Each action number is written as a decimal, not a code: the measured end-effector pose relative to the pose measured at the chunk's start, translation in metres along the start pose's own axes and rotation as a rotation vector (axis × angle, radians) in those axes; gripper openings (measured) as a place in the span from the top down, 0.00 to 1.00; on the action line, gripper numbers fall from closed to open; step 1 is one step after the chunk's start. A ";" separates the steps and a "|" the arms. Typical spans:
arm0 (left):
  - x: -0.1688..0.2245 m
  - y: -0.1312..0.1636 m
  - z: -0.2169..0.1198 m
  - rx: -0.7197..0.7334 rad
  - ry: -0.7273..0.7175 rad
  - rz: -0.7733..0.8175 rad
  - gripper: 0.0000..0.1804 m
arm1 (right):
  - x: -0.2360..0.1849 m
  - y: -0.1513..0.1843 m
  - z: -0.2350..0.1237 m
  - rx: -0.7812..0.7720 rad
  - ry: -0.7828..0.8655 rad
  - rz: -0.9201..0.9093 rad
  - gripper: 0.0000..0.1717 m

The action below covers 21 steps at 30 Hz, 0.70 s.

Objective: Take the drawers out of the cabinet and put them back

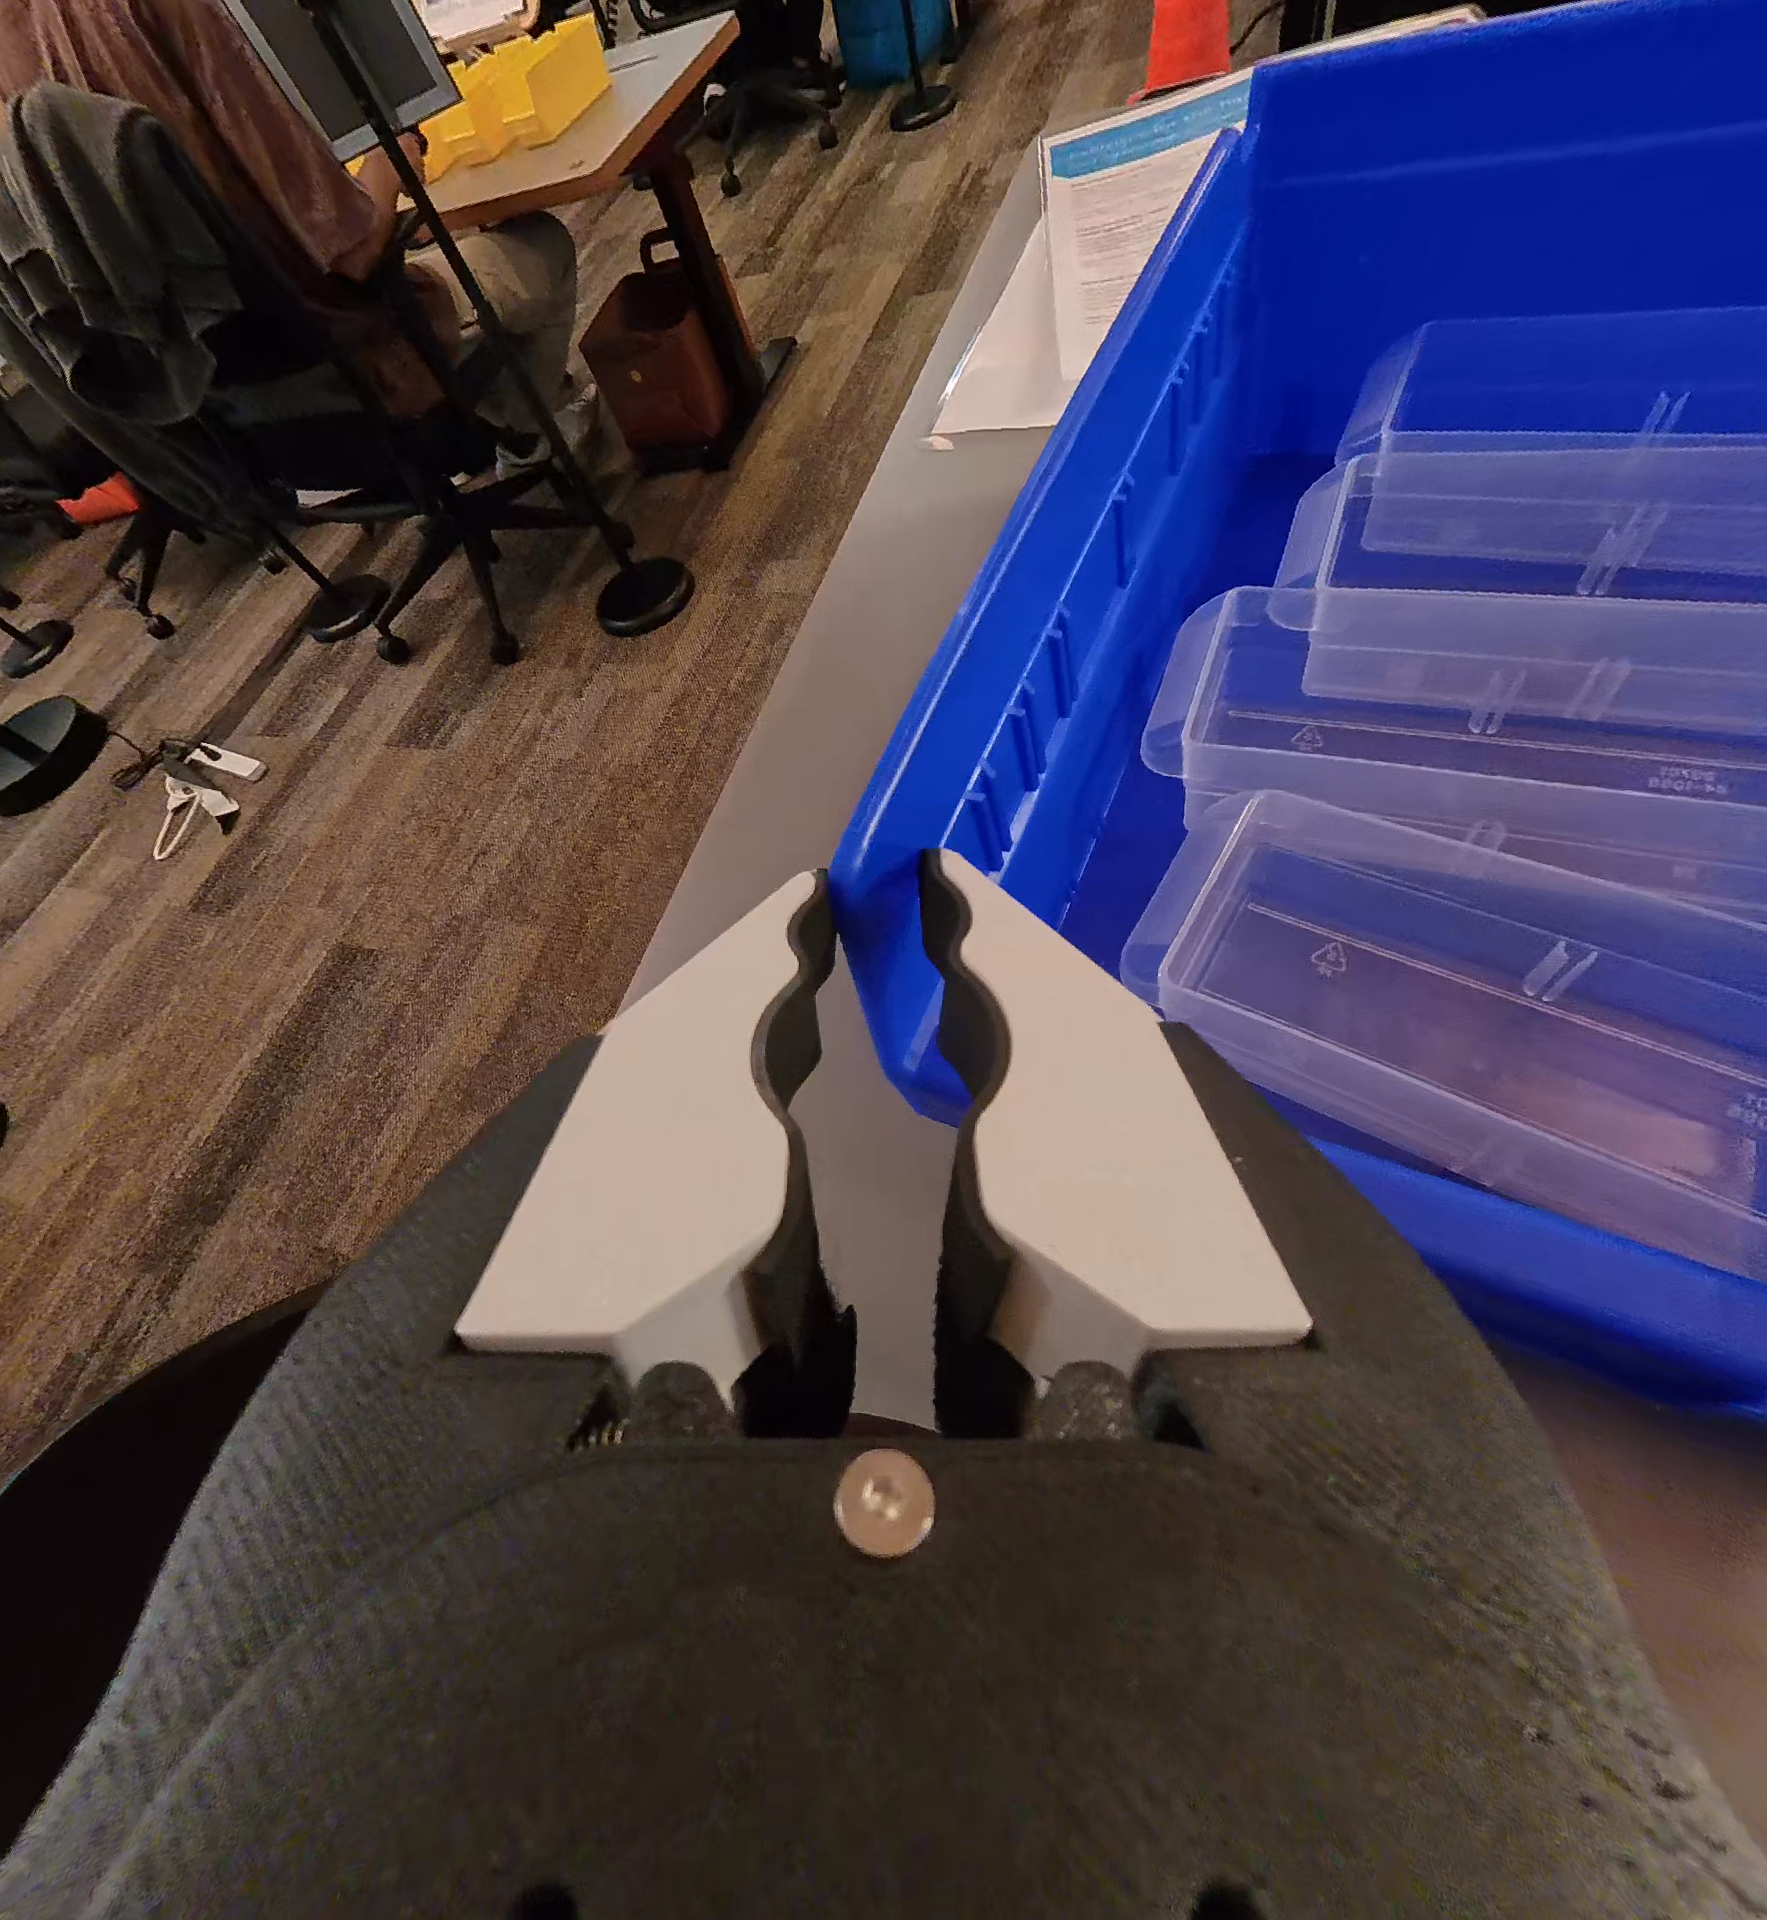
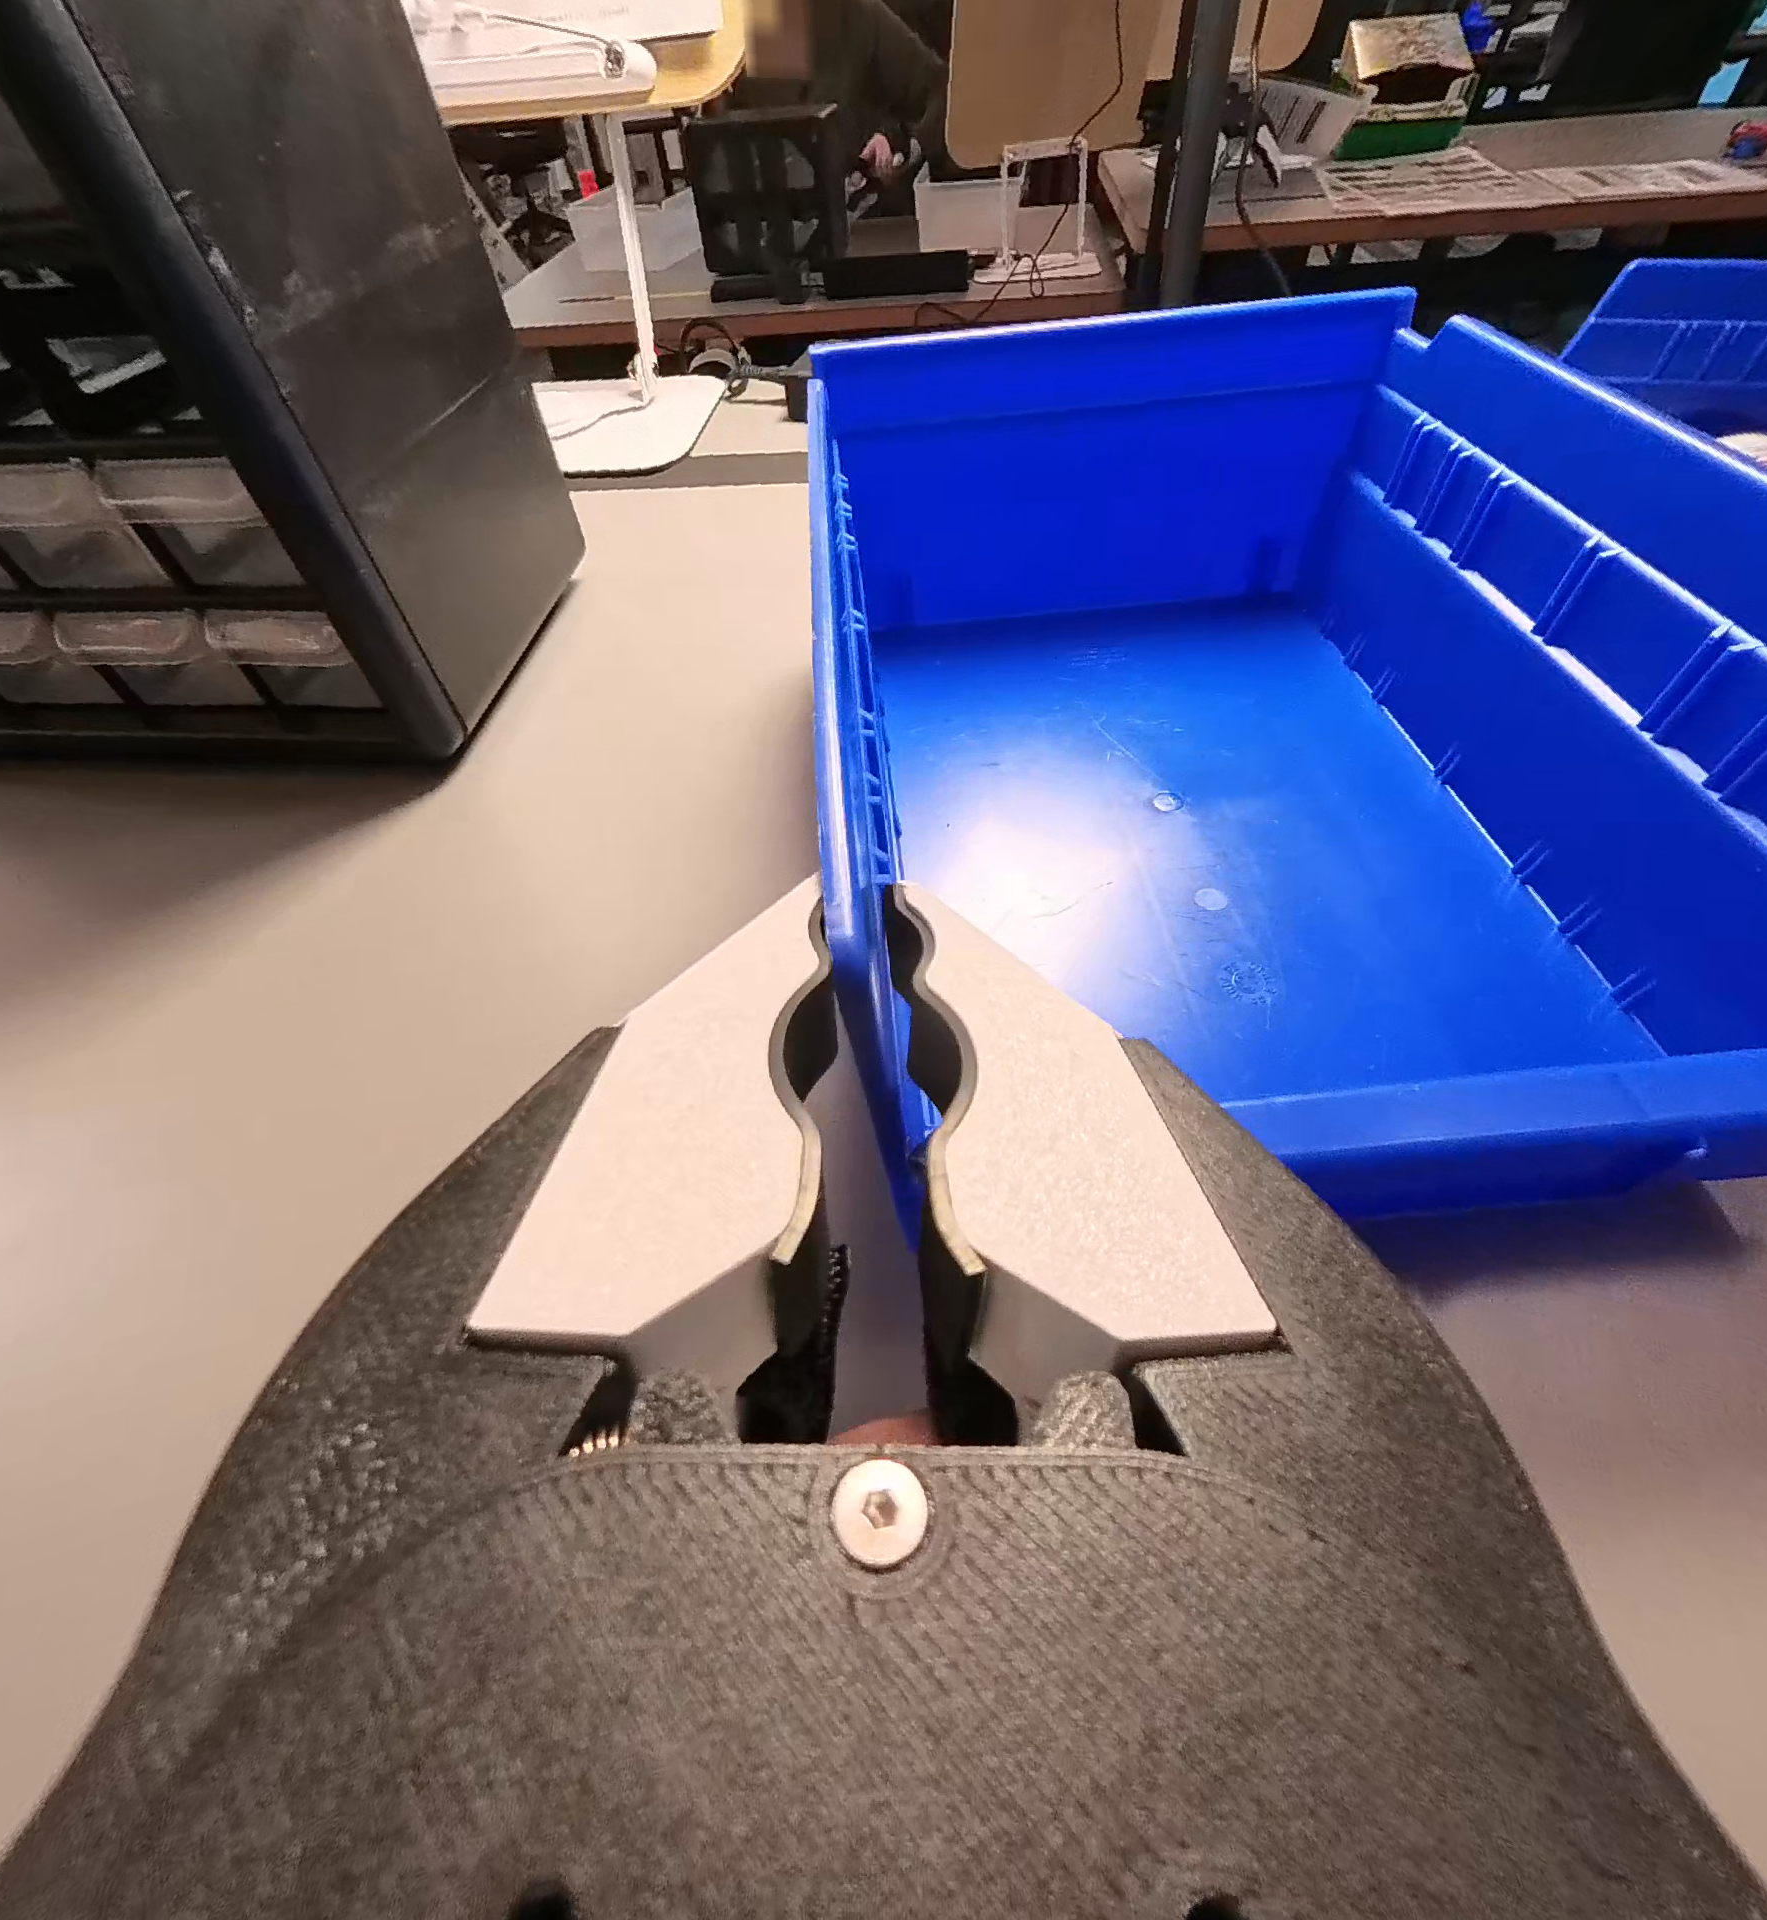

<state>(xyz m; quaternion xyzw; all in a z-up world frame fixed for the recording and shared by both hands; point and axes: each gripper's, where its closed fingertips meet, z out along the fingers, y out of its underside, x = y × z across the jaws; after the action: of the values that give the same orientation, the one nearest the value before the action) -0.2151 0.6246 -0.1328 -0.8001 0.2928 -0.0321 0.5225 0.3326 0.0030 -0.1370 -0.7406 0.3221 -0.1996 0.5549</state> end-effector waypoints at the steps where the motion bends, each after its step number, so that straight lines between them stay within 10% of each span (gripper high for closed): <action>1: 0.000 0.000 0.000 0.001 -0.002 0.001 0.91 | 0.001 0.000 0.001 0.001 0.000 0.003 0.96; 12: 0.014 -0.035 -0.048 0.208 -0.020 -0.022 0.75 | -0.014 -0.020 -0.035 0.129 -0.136 0.095 0.82; 21: 0.101 -0.083 -0.076 0.261 0.283 -0.029 0.73 | -0.095 -0.051 -0.051 0.202 -0.328 0.002 0.81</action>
<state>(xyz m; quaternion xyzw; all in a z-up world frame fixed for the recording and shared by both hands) -0.1226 0.5355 -0.0528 -0.7171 0.3453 -0.1896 0.5749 0.2451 0.0430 -0.0674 -0.7034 0.2065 -0.1070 0.6717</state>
